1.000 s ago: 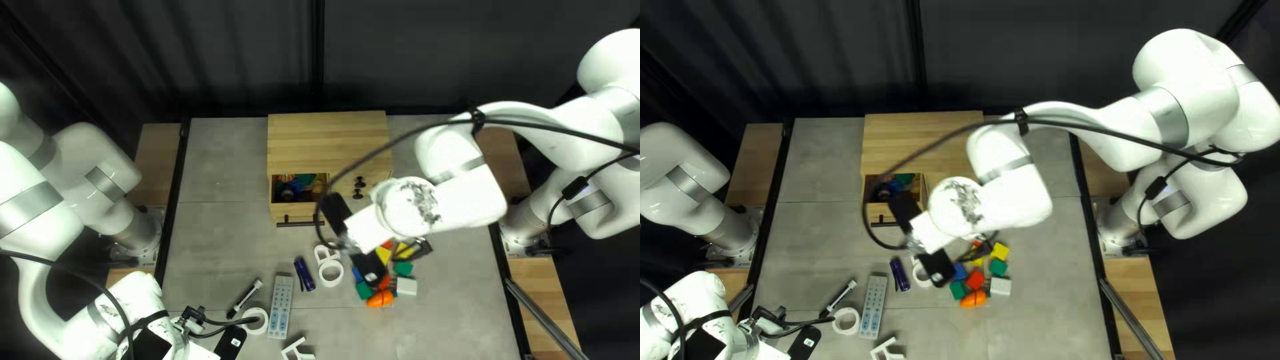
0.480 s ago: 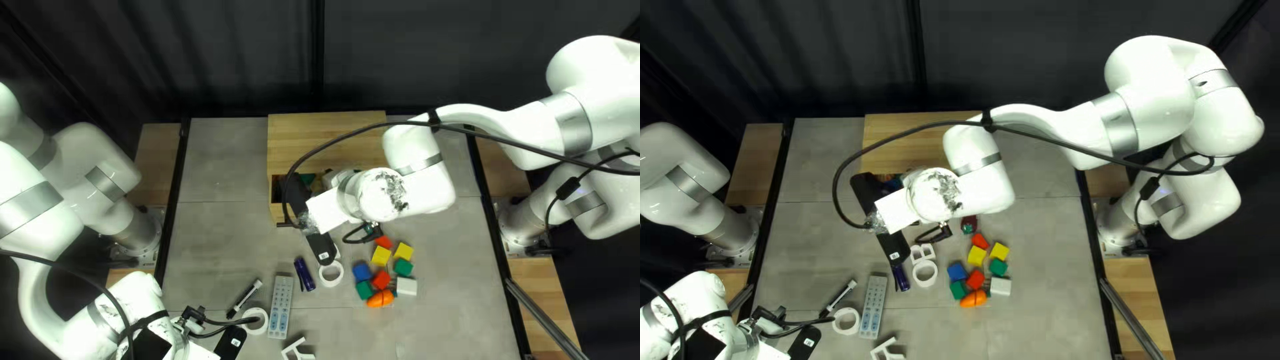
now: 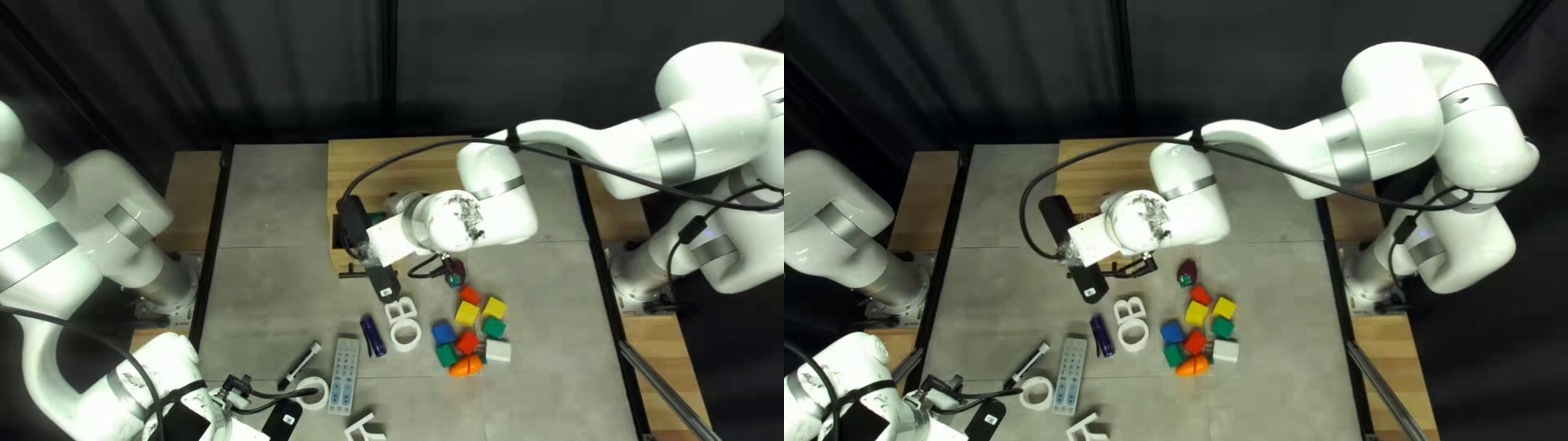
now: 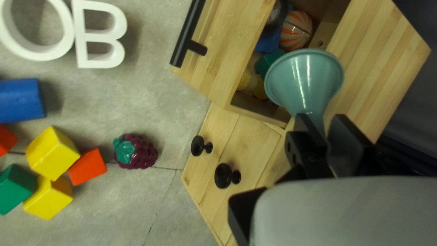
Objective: Open drawers and place objects into drawer and close
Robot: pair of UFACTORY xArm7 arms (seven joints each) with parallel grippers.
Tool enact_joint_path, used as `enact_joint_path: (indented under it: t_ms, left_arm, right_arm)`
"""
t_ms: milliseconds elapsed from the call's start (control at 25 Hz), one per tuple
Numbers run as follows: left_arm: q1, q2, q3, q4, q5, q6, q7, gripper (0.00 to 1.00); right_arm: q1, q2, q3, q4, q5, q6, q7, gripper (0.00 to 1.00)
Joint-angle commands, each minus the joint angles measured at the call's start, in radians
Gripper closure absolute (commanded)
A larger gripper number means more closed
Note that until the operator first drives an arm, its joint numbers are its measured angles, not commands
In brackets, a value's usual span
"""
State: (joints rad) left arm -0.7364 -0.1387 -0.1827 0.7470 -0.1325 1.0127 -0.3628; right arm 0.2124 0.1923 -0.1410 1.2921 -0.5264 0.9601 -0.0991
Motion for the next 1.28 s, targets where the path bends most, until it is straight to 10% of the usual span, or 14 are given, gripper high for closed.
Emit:
enact_joint_path:
  t_ms: [40,80,760,1280]
  left_arm:
    - [0.000,0.000,0.000,0.000,0.000,0.000,0.000,0.00]
    - [0.000,0.000,0.000,0.000,0.000,0.000,0.000,0.00]
    - [0.000,0.000,0.000,0.000,0.000,0.000,0.000,0.00]
    - [0.000,0.000,0.000,0.000,0.000,0.000,0.000,0.00]
  right_arm:
    - [-0.007,0.013,-0.003,0.014,0.007,-0.004,-0.005,0.41]
    - [-0.007,0.014,-0.003,0.018,0.008,-0.003,-0.006,0.00]
    - [0.076,-0.037,0.053,-0.017,-0.002,0.040,0.109,0.00]
    - [0.227,-0.313,0.175,-0.520,0.150,-0.152,-0.097,0.00]
